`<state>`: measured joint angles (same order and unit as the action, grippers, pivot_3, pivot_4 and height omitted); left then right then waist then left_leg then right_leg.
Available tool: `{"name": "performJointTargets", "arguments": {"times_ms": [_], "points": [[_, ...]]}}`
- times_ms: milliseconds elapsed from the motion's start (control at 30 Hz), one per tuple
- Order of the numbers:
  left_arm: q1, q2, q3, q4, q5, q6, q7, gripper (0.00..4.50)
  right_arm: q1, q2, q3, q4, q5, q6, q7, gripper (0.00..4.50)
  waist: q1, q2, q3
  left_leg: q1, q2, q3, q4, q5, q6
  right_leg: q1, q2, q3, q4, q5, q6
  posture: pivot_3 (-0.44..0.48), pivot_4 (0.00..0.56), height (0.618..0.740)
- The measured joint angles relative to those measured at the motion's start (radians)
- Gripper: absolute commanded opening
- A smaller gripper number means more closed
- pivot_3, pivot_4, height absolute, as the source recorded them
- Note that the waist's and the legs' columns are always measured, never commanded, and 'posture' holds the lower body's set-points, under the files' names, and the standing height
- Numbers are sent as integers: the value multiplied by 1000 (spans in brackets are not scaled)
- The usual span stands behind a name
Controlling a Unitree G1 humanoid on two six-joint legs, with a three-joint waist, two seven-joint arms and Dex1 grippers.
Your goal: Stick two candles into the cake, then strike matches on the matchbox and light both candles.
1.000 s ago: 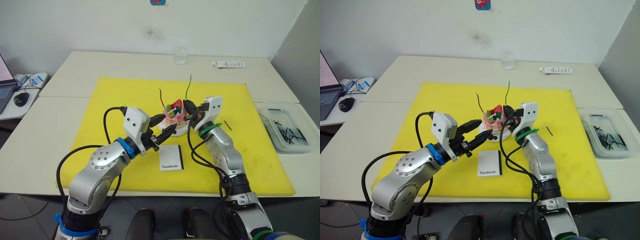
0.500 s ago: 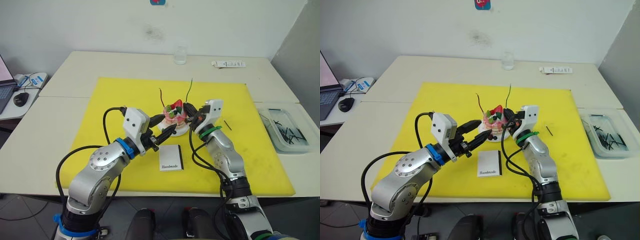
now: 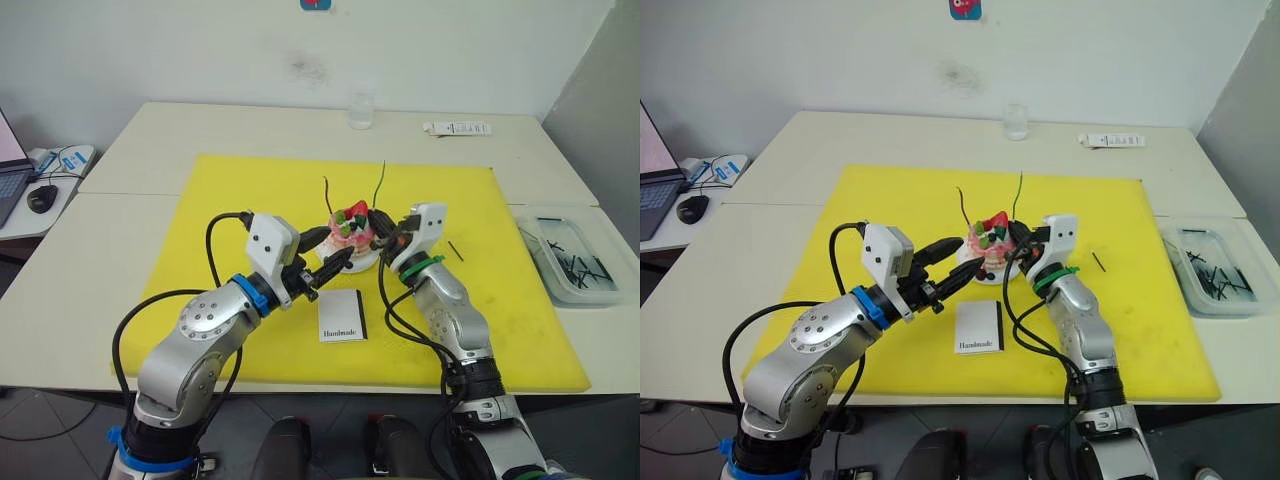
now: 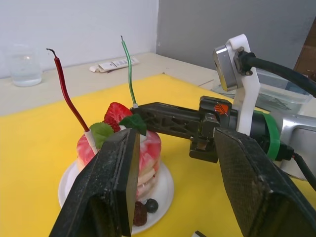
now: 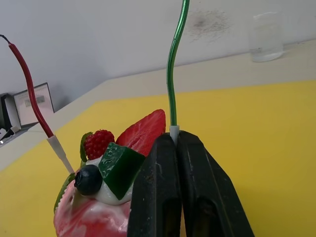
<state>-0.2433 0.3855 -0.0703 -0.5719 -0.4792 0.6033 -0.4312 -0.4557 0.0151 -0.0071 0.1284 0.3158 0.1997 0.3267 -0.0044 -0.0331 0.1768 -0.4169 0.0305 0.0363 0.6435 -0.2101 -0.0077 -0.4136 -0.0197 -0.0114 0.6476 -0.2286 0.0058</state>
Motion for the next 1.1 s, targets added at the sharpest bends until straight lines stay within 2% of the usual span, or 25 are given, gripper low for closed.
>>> {"name": "performJointTargets", "arguments": {"times_ms": [267,367,467,767,967,1100], "points": [[-7,-2,0,19,8,-4,-3,2708,4,-4,1,-13,1,2,8,39,0,0,0,0,0,0,0,0,0,0,0,0,0,0,0,0,150,740],[-7,-3,0,23,10,-4,-4,2708,4,-8,1,-16,0,3,10,758,0,0,0,0,0,0,0,0,0,0,0,0,0,0,0,0,150,740],[-10,-5,0,24,11,-5,-11,2708,4,-9,1,-15,-2,3,10,1703,0,0,0,-1,0,0,0,0,0,-1,0,0,0,0,0,0,150,740],[-18,-7,0,24,14,-5,-16,2708,7,-23,9,-32,-10,7,18,1703,0,0,0,-1,0,0,-1,0,0,-1,0,0,0,0,0,0,150,740],[-18,-2,0,27,14,-5,-25,2708,46,-78,11,-146,6,58,46,1703,0,0,0,-1,0,0,-1,0,0,-1,0,0,-1,0,-1,0,150,740],[-12,54,-2,43,19,-27,-87,2708,90,-137,16,-232,24,114,83,1703,1,0,0,-1,0,0,-2,0,0,-2,0,-1,0,-2,-3,0,150,740]]}}
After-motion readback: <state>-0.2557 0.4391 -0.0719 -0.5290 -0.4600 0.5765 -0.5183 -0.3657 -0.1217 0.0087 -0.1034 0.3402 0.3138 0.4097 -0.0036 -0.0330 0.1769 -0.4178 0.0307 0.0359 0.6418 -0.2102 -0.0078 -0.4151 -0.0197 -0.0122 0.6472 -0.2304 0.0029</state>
